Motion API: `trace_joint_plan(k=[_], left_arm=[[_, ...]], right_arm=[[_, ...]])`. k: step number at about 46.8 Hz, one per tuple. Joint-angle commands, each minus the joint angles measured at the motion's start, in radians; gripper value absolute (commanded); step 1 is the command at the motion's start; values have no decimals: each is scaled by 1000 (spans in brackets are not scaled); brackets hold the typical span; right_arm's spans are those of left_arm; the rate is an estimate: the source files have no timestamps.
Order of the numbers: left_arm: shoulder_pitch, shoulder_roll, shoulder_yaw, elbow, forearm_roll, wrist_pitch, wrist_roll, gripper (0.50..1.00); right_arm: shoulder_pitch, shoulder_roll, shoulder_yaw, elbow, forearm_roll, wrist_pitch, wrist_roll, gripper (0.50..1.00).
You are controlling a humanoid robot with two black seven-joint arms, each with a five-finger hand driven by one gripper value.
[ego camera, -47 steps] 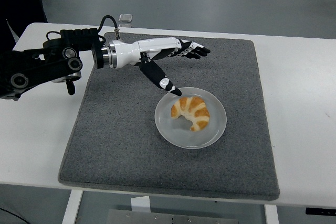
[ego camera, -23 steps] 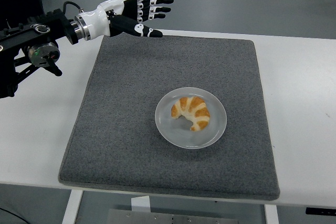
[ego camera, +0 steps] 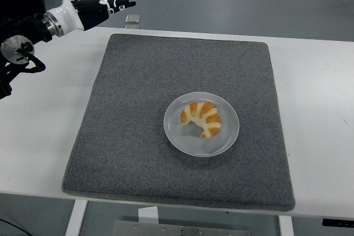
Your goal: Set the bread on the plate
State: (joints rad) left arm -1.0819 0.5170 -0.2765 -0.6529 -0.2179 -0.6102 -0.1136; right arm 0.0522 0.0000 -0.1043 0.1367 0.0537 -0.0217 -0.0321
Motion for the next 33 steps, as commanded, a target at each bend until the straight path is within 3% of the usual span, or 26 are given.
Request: trace_joint_plan(k=[1, 11, 33], left_arm=[[10, -2, -1, 6, -90, -1, 67, 999], [46, -2, -32, 9, -228, -1, 149, 1000], [117, 5, -122, 13, -233, 3, 160, 1000]], right_arm=[[0, 0, 0, 0, 0, 0, 0, 952], [-2, 0, 0, 0, 0, 0, 0, 954], [0, 0, 0, 1, 2, 6, 0, 952]])
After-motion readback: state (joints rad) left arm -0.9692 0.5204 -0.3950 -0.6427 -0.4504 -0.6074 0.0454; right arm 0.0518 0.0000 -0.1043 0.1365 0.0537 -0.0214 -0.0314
